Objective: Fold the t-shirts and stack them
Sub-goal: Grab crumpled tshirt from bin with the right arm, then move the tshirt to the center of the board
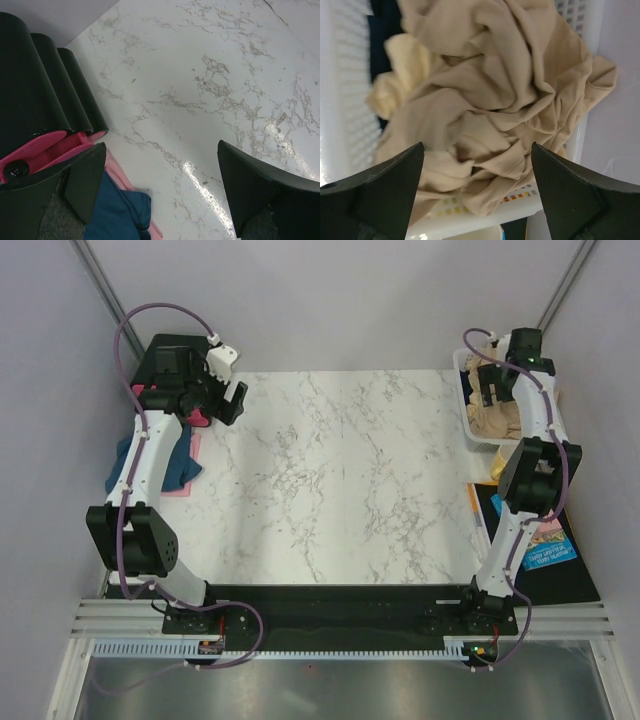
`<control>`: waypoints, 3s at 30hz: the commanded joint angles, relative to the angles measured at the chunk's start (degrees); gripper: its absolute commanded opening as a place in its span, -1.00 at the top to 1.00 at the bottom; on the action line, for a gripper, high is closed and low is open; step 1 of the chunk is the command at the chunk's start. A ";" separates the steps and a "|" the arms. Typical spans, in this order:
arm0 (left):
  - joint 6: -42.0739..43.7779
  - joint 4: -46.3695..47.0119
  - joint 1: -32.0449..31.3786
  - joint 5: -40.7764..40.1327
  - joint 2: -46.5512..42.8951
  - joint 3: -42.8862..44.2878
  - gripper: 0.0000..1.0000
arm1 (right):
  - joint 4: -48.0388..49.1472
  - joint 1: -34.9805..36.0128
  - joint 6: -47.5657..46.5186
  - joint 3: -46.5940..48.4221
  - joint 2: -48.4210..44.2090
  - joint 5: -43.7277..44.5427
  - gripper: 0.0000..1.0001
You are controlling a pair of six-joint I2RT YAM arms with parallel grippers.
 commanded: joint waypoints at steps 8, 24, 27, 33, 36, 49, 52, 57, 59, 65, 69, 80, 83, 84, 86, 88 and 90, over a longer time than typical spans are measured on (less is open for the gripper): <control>2.89 -5.82 -0.30 -0.69 -0.51 3.81 -0.99 | -9.12 -4.98 0.45 14.23 9.85 -17.75 -0.71; 2.90 -5.91 -1.18 -1.31 0.63 3.72 -0.99 | -11.76 -3.66 -2.19 12.03 10.55 -23.49 -0.16; 2.72 -5.91 -1.71 -1.31 0.63 3.72 -0.99 | -10.53 -3.40 -2.01 12.65 10.56 -19.72 -0.11; 2.02 -5.91 -2.32 -1.05 0.36 3.37 -0.99 | -7.46 -3.40 -2.01 12.04 10.47 -13.47 -0.47; 1.84 -5.82 -2.59 -0.52 0.28 3.46 -0.99 | -6.49 -3.40 -2.18 12.29 11.70 -12.06 -0.31; 0.70 -5.91 -4.17 -0.25 -0.60 3.46 -0.99 | -5.78 -2.96 -4.03 17.99 13.29 -7.94 1.00; 0.61 -5.82 -4.52 0.10 -0.60 3.63 -0.99 | -4.12 -2.00 -5.34 21.07 8.04 -3.91 1.00; 1.05 -5.73 -5.13 1.76 -0.08 3.63 -0.99 | 7.03 0.81 -11.05 18.81 -1.12 2.61 1.00; 1.75 -5.56 -5.31 2.38 0.45 3.63 -0.99 | 12.81 1.87 -15.44 17.75 -4.46 6.55 1.00; 4.21 -4.68 -6.27 6.25 3.26 5.30 -0.99 | 28.98 6.17 -26.24 14.41 -10.70 8.95 1.00; 5.00 -4.15 -6.98 6.60 5.72 7.14 -0.99 | 40.69 7.94 -32.85 8.19 -13.96 4.21 1.00; 4.39 -1.34 -8.12 6.43 10.56 9.79 -0.99 | 55.38 16.36 -33.55 13.35 -12.21 -7.31 1.00; 3.77 0.32 -8.30 5.29 11.44 9.70 -0.99 | 57.05 19.70 -36.02 16.77 -9.58 -8.80 1.00; 3.69 0.85 -8.30 5.02 11.70 9.70 -0.99 | 58.11 20.15 -36.46 16.43 -8.96 -9.85 1.00; 3.60 3.22 -8.30 3.71 11.61 8.56 -0.99 | 64.16 21.20 -37.60 13.90 -9.04 -13.53 1.00; 3.33 5.51 -8.30 2.65 11.09 7.33 -0.99 | 67.68 22.08 -38.74 14.14 -8.34 -15.65 1.00; 3.25 8.76 -8.39 1.07 10.74 5.40 -0.99 | 67.52 24.37 -39.80 18.17 -6.33 -17.59 1.00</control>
